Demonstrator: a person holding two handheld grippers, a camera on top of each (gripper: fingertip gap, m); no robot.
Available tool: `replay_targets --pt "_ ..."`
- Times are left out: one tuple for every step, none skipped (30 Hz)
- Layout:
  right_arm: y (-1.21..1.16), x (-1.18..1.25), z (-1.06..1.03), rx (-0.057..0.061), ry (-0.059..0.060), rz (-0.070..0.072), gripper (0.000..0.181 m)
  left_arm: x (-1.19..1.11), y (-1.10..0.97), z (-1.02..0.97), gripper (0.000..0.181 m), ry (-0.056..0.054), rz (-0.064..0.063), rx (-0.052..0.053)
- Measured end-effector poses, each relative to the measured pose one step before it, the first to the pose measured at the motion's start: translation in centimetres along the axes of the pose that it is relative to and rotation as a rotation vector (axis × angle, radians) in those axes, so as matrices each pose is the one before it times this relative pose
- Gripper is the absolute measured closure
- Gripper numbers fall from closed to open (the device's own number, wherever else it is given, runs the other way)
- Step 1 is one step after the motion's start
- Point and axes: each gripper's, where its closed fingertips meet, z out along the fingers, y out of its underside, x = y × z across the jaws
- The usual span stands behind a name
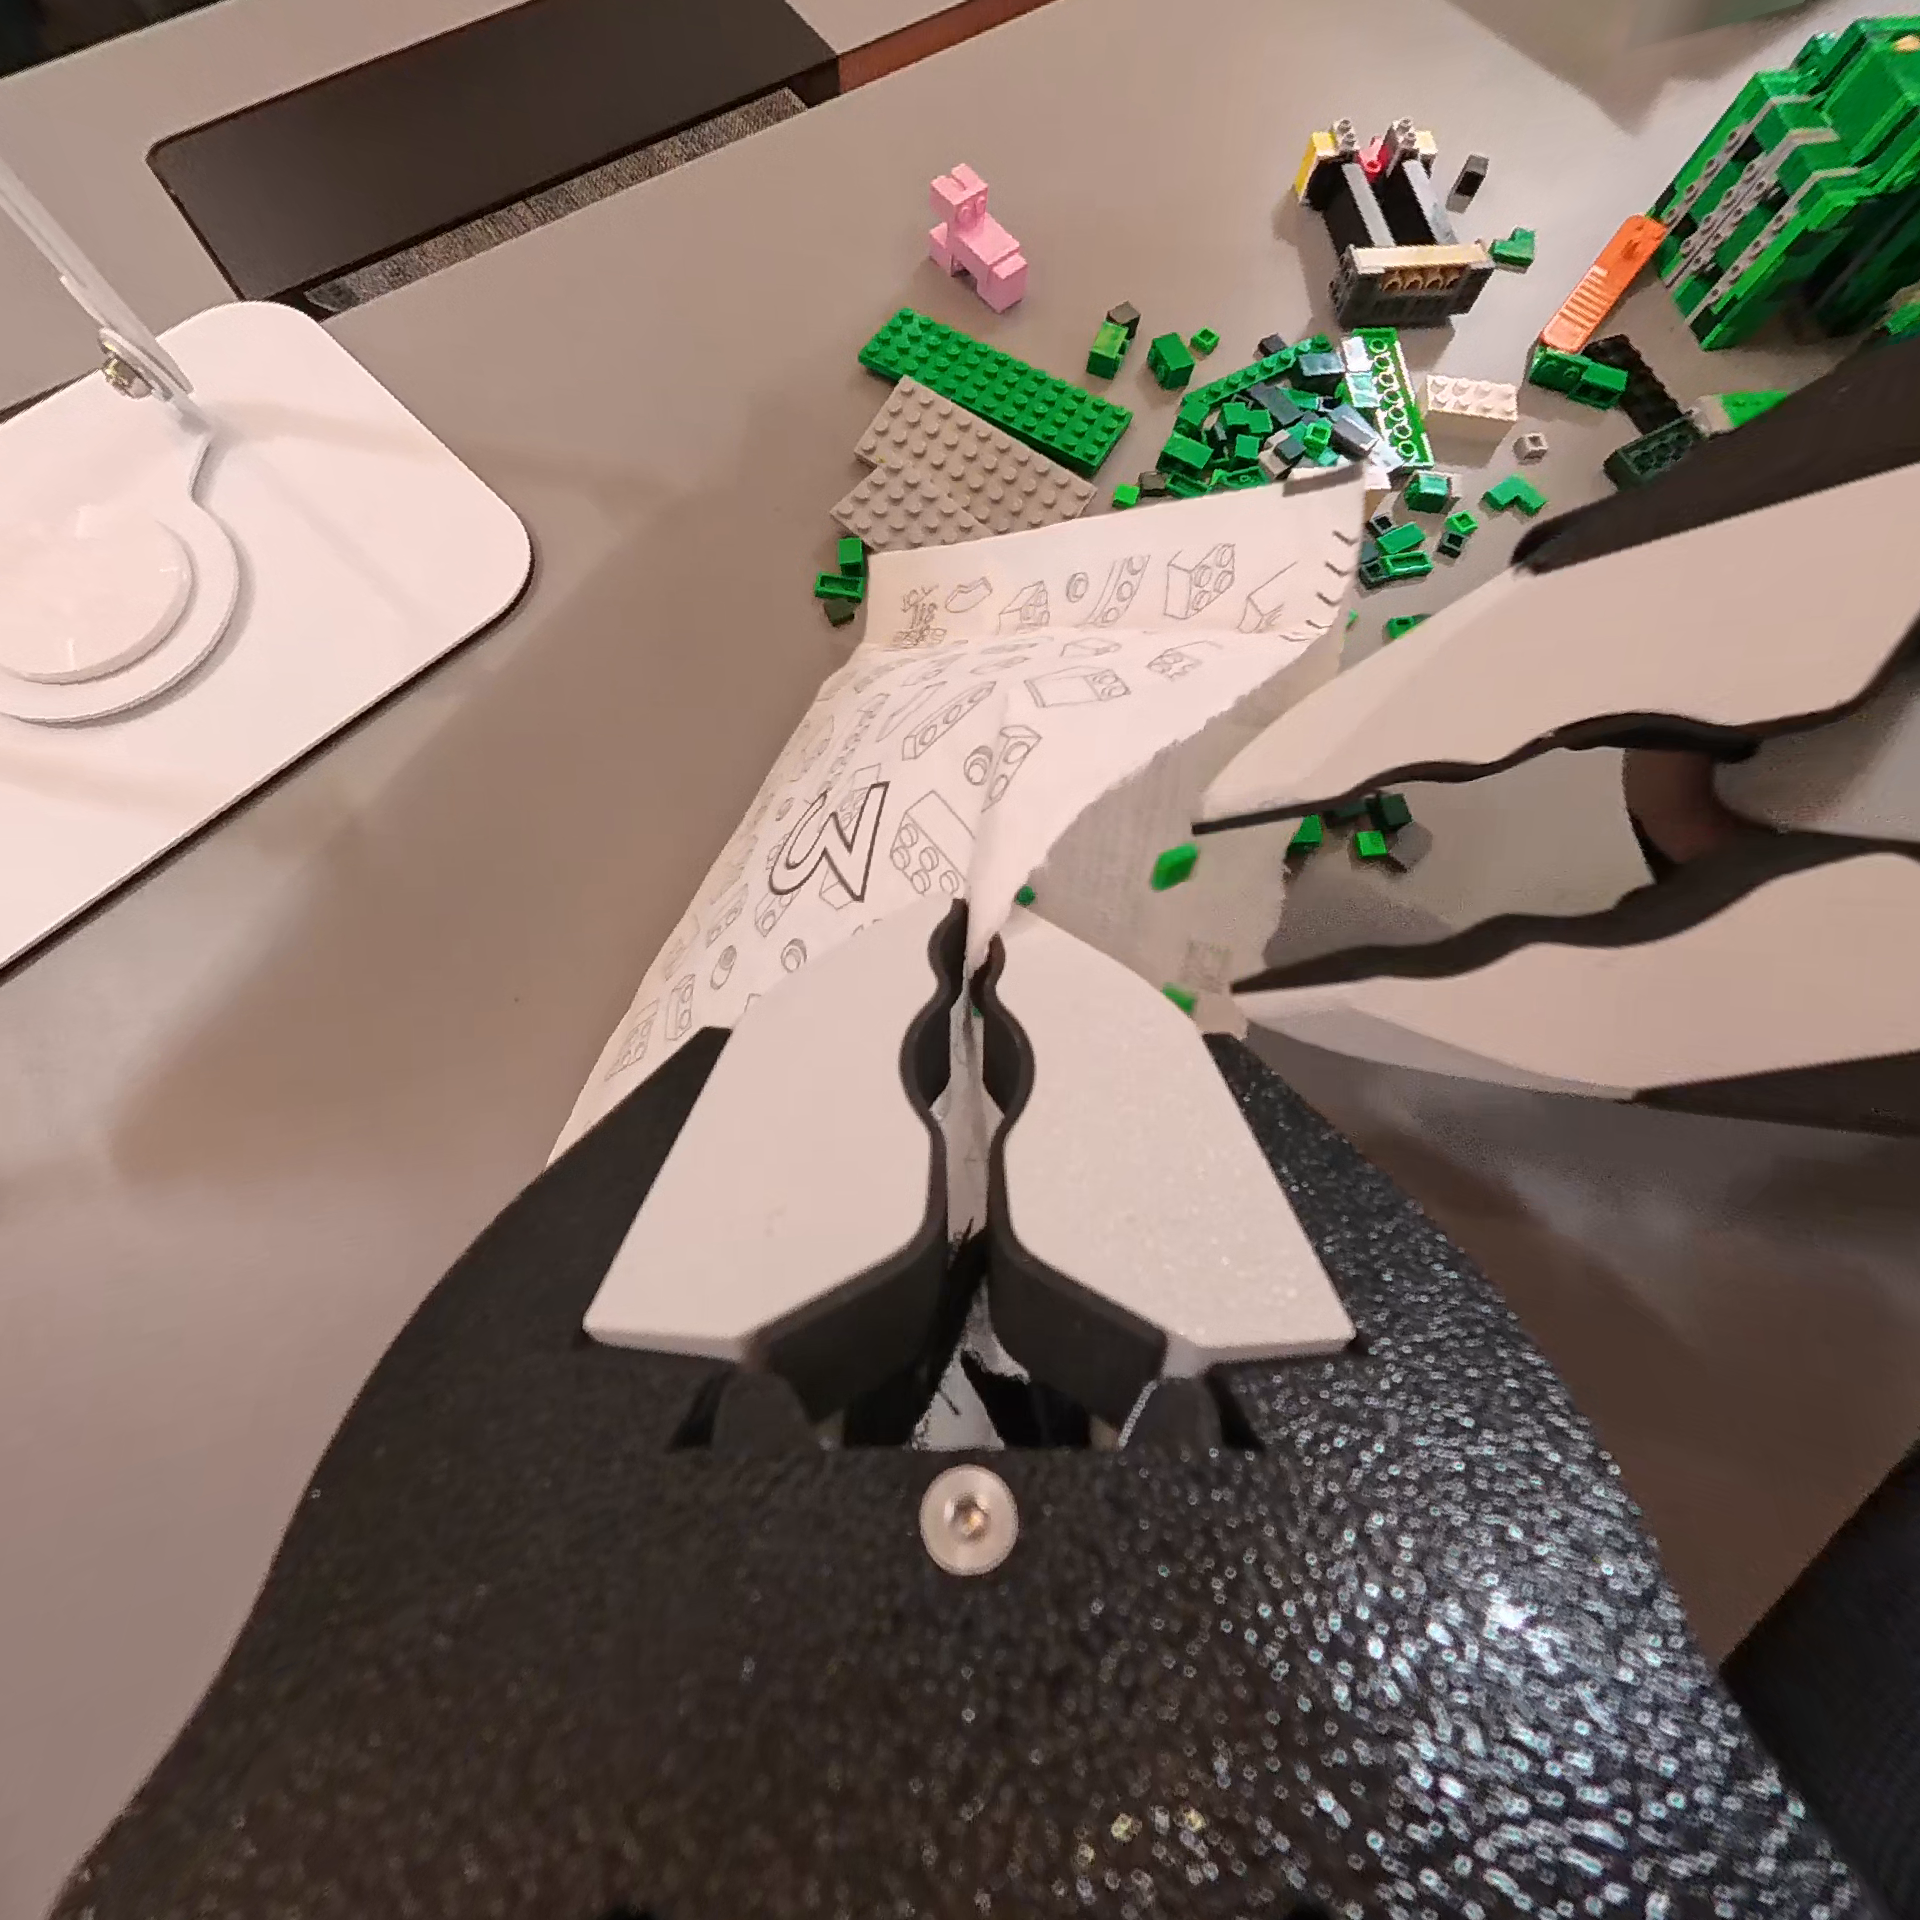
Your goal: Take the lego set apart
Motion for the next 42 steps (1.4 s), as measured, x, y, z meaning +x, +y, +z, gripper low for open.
replay_targets --pt "0.009 -0.133 -0.203 0.0024 -0.0011 -0.0034 0.154 0.007 -0.013 -0.037 0.181 0.0009 0.0002 0.0008" --pt "-0.027 0.036 -0.448 0.0040 0.0096 -0.0093 0.154 -0.006 -0.003 -0.039 0.181 0.0008 0.0000 0.0015" --pt "0.019 0.279 -0.669 0.0045 0.0229 -0.0120 0.154 -0.025 -0.016 -0.031 0.181 0.0007 -0.0018 0.0021" --pt "0.157 0.641 -0.824 0.0040 0.0395 -0.0118 0.155 -0.039 -0.001 -0.032 0.181 0.0020 -0.0032 0.0016" --pt "0.394 0.912 -0.903 0.0005 0.0458 -0.0064 0.158 -0.037 0.002 -0.038 0.181 0.0017 -0.0029 0.0020" --pt "0.735 0.884 -0.802 -0.0107 0.0310 0.0056 0.161 -0.059 -0.010 -0.042 0.181 0.0007 -0.0029 0.0022" --pt "1.118 0.625 -0.609 -0.0289 0.0047 0.0212 0.162 -0.061 -0.020 -0.048 0.181 -0.0002 -0.0028 0.0024" --pt "1.479 0.314 -0.367 -0.0473 -0.0202 0.0339 0.164 -0.064 -0.020 -0.033 0.181 -0.0003 -0.0025 0.0026" --pt "1.702 0.013 -0.122 -0.0602 -0.0390 0.0375 0.164 -0.011 -0.022 -0.021 0.181 0.0008 -0.0016 0.0016" --pt "1.769 -0.282 0.077 -0.0666 -0.0512 0.0307 0.166 0.003 0.006 0.007 0.181 0.0015 -0.0005 -0.0001" --pt "1.669 -0.364 0.250 -0.0681 -0.0476 0.0216 0.167 0.028 0.011 0.009 0.181 0.0015 0.0003 -0.0006" --pt "1.364 -0.443 0.353 -0.0568 -0.0407 0.0138 0.167 0.026 0.014 0.022 0.181 0.0012 0.0003 -0.0008" --pt "0.976 -0.832 0.382 -0.0401 -0.0551 0.0095 0.170 0.018 -0.002 0.009 0.181 0.0006 0.0004 -0.0007" --pt "0.642 -1.149 0.401 -0.0271 -0.0698 0.0118 0.170 0.017 0.013 -0.007 0.181 -0.0003 0.0012 -0.0007" --pt "0.388 -1.041 0.417 -0.0162 -0.0571 0.0108 0.171 -0.005 0.003 -0.013 0.181 -0.0007 0.0009 -0.0007" --pt "0.353 -0.652 0.389 -0.0171 -0.0282 0.0024 0.170 -0.024 -0.003 -0.017 0.181 -0.0010 -0.0002 0.0005" --pt "0.427 -0.134 0.317 -0.0233 0.0060 -0.0050 0.170 -0.021 -0.021 -0.036 0.181 -0.0004 -0.0013 0.0016" --pt "0.377 0.213 0.222 -0.0220 0.0270 -0.0072 0.170 -0.027 -0.008 -0.022 0.181 0.0000 -0.0012 0.0017" --pt "0.140 0.233 0.094 -0.0070 0.0252 -0.0025 0.171 -0.023 -0.007 -0.019 0.181 0.0004 -0.0009 0.0011" --pt "-0.014 0.213 -0.006 0.0023 0.0167 0.0099 0.171 -0.005 0.008 -0.002 0.181 0.0016 -0.0011 0.0006" --pt "0.094 0.428 -0.005 -0.0081 0.0269 0.0167 0.171 0.002 0.004 0.004 0.181 0.0015 -0.0006 0.0005" --pt "0.165 0.575 0.009 -0.0125 0.0367 0.0064 0.170 0.007 -0.004 0.017 0.181 0.0011 -0.0003 0.0003" --pt "0.082 0.559 0.007 -0.0067 0.0360 0.0014 0.170 0.025 -0.001 0.020 0.181 0.0010 0.0000 -0.0002" --pt "0.022 0.415 0.013 -0.0026 0.0261 0.0044 0.169 0.021 -0.001 0.024 0.181 0.0009 0.0006 -0.0007" --pt "-0.008 0.267 0.038 -0.0004 0.0139 0.0060 0.168 0.034 0.006 0.034 0.181 0.0011 0.0008 -0.0010" --pt "-0.045 0.121 0.046 0.0031 0.0032 0.0062 0.168 0.027 0.003 0.021 0.181 0.0006 0.0008 -0.0009" --pt "-0.088 -0.033 0.079 0.0078 -0.0093 0.0069 0.168 0.023 -0.011 0.018 0.181 -0.0001 0.0013 -0.0002" --pt "-0.125 -0.126 0.096 0.0108 -0.0163 0.0086 0.168 0.025 0.005 0.016 0.181 0.0007 0.0008 -0.0005" --pt "-0.137 -0.117 0.110 0.0114 -0.0145 0.0066 0.168 0.027 0.008 0.029 0.181 0.0013 0.0005 -0.0008" --pt "-0.104 -0.073 0.097 0.0092 -0.0092 0.0024 0.169 0.025 0.004 0.016 0.181 0.0012 0.0003 -0.0006" --pt "-0.063 -0.007 0.050 0.0047 -0.0029 -0.0008 0.171 0.012 -0.004 0.021 0.181 0.0008 0.0002 -0.0001" --pt "-0.003 0.052 0.014 -0.0011 0.0028 -0.0083 0.174 0.005 -0.009 0.009 0.181 0.0002 0.0000 0.0002" --pt "0.036 -0.015 -0.014 -0.0048 0.0007 -0.0127 0.174 0.005 -0.007 0.008 0.181 0.0004 0.0002 0.0001" --pt "-0.022 -0.152 -0.061 -0.0054 -0.0070 -0.0114 0.174 0.007 -0.004 0.006 0.181 0.0003 -0.0001 -0.0002" --pt "-0.270 -0.200 -0.144 0.0062 -0.0089 -0.0085 0.174 0.001 -0.004 0.006 0.181 0.0000 0.0000 -0.0002" --pt "-0.656 -0.230 -0.301 0.0246 -0.0082 -0.0076 0.174 -0.005 -0.012 -0.004 0.181 -0.0010 0.0004 0.0005" --pt "-1.066 -0.289 -0.473 0.0418 -0.0087 -0.0107 0.174 -0.016 -0.011 -0.005 0.181 -0.0012 0.0001 0.0002" --pt "-1.532 -0.328 -0.615 0.0599 -0.0073 -0.0157 0.174 -0.013 -0.016 -0.017 0.181 -0.0016 0.0003 0.0006" --pt "-1.939 -0.250 -0.666 0.0762 0.0018 -0.0196 0.174 -0.015 -0.012 0.011 0.181 -0.0011 0.0002 0.0005" --pt "-2.190 -0.084 -0.575 0.0843 0.0143 -0.0219 0.174 0.000 -0.026 0.012 0.181 -0.0011 -0.0002 0.0005" --pt "-2.239 0.031 -0.379 0.0836 0.0242 -0.0224 0.175 0.018 -0.040 0.038 0.181 -0.0006 0.0001 0.0013" --pt "-1.988 -0.001 -0.094 0.0719 0.0246 -0.0219 0.175 0.053 -0.018 0.074 0.181 0.0012 0.0004 -0.0005"
